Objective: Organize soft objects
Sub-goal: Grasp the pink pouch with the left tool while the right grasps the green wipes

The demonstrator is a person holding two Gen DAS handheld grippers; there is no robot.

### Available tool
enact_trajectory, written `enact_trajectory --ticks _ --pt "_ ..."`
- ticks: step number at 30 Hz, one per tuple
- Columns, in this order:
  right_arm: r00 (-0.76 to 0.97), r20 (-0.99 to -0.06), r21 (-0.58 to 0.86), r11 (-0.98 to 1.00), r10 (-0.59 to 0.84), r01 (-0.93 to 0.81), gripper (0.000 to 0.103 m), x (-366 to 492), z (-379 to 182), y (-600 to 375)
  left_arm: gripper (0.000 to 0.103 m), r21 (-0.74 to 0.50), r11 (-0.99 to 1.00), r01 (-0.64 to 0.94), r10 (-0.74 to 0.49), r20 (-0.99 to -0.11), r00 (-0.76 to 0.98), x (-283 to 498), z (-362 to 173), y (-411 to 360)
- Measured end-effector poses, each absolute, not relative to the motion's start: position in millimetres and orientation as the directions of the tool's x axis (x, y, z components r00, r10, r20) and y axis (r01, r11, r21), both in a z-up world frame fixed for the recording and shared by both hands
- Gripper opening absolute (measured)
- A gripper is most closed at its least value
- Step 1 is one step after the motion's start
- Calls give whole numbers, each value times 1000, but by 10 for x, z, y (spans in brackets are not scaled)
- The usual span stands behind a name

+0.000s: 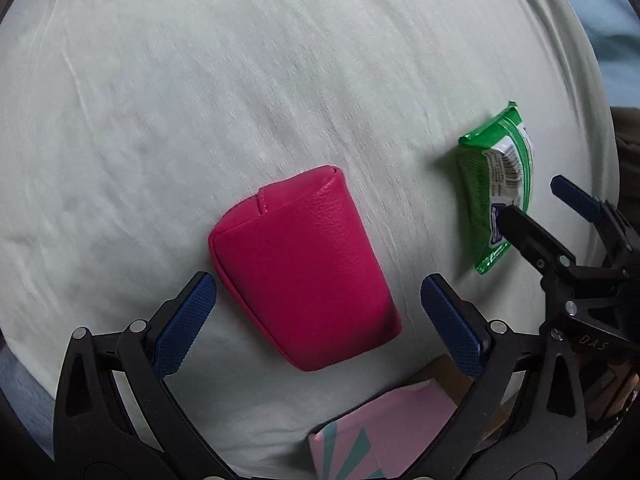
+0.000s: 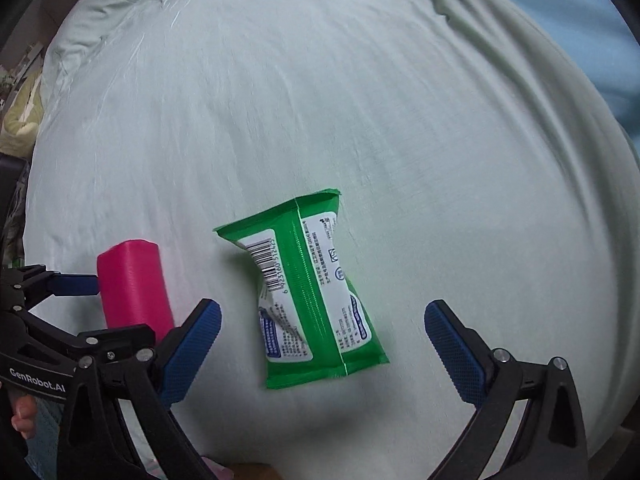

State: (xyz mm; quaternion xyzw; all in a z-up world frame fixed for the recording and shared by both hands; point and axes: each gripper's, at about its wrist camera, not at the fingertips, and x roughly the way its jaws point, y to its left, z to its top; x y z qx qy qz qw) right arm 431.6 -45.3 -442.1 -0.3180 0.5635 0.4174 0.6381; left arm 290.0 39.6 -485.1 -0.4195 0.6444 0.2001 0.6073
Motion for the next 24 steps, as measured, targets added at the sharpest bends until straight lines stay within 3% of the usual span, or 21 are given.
enact_trajectory --ticks 4,6,10,12,15,17,24 --pt "0 -993 48 392 122 -919 100 4293 -4654 -352 101 -251 511 -822 -313 -945 94 2896 -4985 389" --pt "-17 -994 59 382 110 -922 89 4279 -4727 -321 100 -227 512 -829 -295 -952 78 2908 -5017 391" --pt "-7 -995 45 366 103 -930 83 4228 -4765 -249 90 -213 501 -839 -276 -958 78 2901 -5000 392" --pt "17 -995 18 358 94 -933 63 4205 -4745 -221 77 -191 518 -834 -262 -963 58 2900 -4983 378" --pt "37 -995 0 358 98 -934 46 4180 -4694 -191 65 -200 520 -830 -262 -963 68 2842 -4958 395" --pt "65 -994 -29 369 87 -929 40 4159 -4675 -178 60 -211 537 -817 -261 -962 77 2819 -4916 397" --pt "98 -990 -41 453 103 -890 34 4012 -4457 -212 48 -216 633 -743 -211 -972 103 2795 -4654 374"
